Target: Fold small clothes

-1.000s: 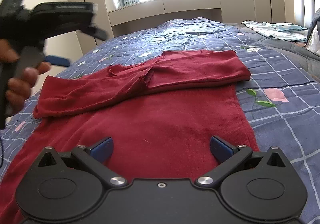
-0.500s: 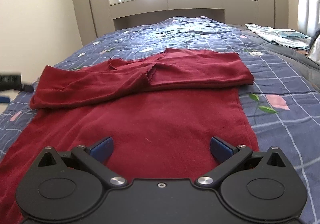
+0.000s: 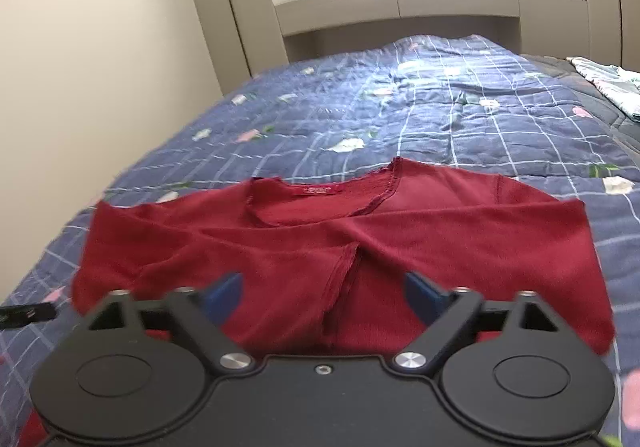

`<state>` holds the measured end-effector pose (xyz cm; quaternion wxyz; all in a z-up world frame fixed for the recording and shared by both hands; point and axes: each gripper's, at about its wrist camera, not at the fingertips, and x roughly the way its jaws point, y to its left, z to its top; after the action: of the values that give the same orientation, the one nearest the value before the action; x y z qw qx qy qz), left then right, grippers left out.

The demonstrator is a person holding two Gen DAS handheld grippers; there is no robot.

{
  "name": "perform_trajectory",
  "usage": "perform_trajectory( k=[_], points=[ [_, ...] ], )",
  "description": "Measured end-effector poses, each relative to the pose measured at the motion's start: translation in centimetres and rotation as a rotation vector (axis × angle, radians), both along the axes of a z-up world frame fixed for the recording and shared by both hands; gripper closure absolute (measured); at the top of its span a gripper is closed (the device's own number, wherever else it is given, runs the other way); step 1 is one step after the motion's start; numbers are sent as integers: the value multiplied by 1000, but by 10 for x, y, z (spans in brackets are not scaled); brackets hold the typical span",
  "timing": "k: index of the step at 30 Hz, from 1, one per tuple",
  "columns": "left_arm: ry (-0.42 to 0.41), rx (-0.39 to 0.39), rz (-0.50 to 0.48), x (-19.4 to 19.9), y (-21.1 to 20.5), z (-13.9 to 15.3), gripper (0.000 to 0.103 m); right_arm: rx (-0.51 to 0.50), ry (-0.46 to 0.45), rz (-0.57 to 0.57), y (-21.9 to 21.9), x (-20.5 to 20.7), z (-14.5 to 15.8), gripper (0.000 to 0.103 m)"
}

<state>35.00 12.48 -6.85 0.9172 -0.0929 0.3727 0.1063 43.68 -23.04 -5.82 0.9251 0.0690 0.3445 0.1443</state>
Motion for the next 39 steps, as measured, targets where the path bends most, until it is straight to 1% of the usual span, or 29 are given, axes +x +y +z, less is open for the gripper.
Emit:
perform_trajectory(
  k=[1,4,6,7,8,9,11,13,16,19,22,25,27,28,30,31,32,33,35,36,37,38,39],
  points=[
    [-1,3,-5,-1,0,1,0,-17,12,6,4,7,-2,30],
    [2,13,-17,-3,0,2,0,-70,62,9,14,21,-11,50],
    [0,13,-22,-4,0,3,0,-96,88,-4,17,25,-17,79],
    [-2,12,-25,-5,1,4,0,-108,88,-1,19,26,-16,87],
    [-6,12,-28,-5,2,6,0,-112,89,14,21,28,-13,92],
    [-9,13,-31,-6,2,7,0,-106,86,27,22,28,-6,93],
    [-18,22,-42,-6,3,8,0,-89,46,61,27,32,16,94],
    [-30,34,-58,-5,3,9,0,-70,-17,99,34,36,48,94],
    [-37,45,-85,-1,-1,7,0,-7,-100,135,43,50,102,94],
    [-42,44,-117,5,-7,3,0,56,-168,162,54,67,154,94],
    [-51,54,-150,14,-19,-2,0,107,-213,192,69,86,196,94],
    [-62,82,-175,30,-35,-6,0,133,-239,224,85,99,224,94],
    [-69,102,-170,44,-43,-7,1,132,-257,243,95,102,238,94],
    [-83,114,-168,50,-46,-7,3,131,-263,249,97,101,242,94],
    [-110,146,-162,62,-49,-6,13,126,-272,262,102,104,249,94],
    [-115,163,-159,68,-50,-5,22,119,-276,266,104,104,251,94],
    [-120,176,-158,72,-50,-5,34,111,-279,270,107,105,253,94],
    [-126,185,-161,76,-50,-4,41,105,-281,273,106,105,253,94],
    [-131,185,-172,80,-48,-4,71,92,-273,274,105,103,250,94],
    [-135,183,-168,80,-46,-3,77,84,-267,271,103,101,249,94],
    [-142,187,-166,78,-46,-2,86,74,-259,268,98,101,245,94],
    [-146,200,-166,77,-46,-2,90,64,-258,266,94,99,241,94],
    [-144,230,-169,76,-47,-1,92,48,-259,260,89,97,236,94]
  ],
)
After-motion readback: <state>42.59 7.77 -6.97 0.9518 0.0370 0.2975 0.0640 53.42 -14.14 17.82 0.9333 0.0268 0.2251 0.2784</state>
